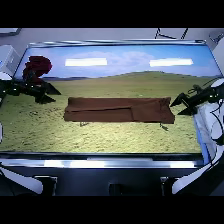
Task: Fold the clothes and pants, and hang the long-sleeved shirts on hangers.
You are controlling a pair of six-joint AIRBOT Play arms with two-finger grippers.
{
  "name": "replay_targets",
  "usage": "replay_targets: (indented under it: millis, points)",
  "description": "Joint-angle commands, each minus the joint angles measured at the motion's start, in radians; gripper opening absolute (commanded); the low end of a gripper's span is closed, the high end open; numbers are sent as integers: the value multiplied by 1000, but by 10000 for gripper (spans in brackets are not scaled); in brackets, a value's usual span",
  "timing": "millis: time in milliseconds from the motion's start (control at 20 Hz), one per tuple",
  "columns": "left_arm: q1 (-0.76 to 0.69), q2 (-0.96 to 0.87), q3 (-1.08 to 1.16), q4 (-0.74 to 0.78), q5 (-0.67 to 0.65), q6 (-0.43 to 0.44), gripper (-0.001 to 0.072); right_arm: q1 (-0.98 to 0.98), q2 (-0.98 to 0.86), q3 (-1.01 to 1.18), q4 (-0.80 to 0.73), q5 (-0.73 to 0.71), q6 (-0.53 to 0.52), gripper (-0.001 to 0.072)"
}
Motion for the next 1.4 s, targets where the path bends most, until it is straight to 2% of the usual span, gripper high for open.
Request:
replay_targets:
  millis: [0, 250, 350, 650, 800, 950, 1000, 1100, 1150, 1200, 1350]
  points:
    - [-21, 58, 9, -3, -17, -12, 706, -19, -57, -27, 43, -17, -48, 720]
    - [-102, 92, 9, -3, -18, -11, 705, -19, -85, -27, 215, 16, -172, 720]
    - [-131, 92, 9, -3, -17, -11, 705, -19, -85, -27, 238, 43, -192, 720]
    - [-193, 92, 9, -45, -17, -12, 704, 48, -85, -27, 209, 26, -232, 712]
    - [-213, 92, 9, -68, -17, -11, 704, 101, -85, -27, 157, 16, -231, 665]
    - [-224, 92, 9, -69, -16, -11, 704, 141, -85, -27, 145, 32, -213, 534]
    - [-227, 92, 9, -69, -16, -11, 704, 157, -85, -27, 143, 32, -201, 520]
    - [-237, 92, 9, -69, -7, -11, 703, 197, -84, -27, 135, 33, -201, 290]
    - [-246, 92, 9, -69, 0, -11, 703, 220, -82, -27, 118, 36, -200, 111]
    - [-259, 92, 8, -69, 14, -11, 702, 238, -75, -27, 93, 36, -180, 46]
    - [-335, 83, 6, -69, 109, -11, 679, 279, -1, -27, 30, 37, -146, 43]
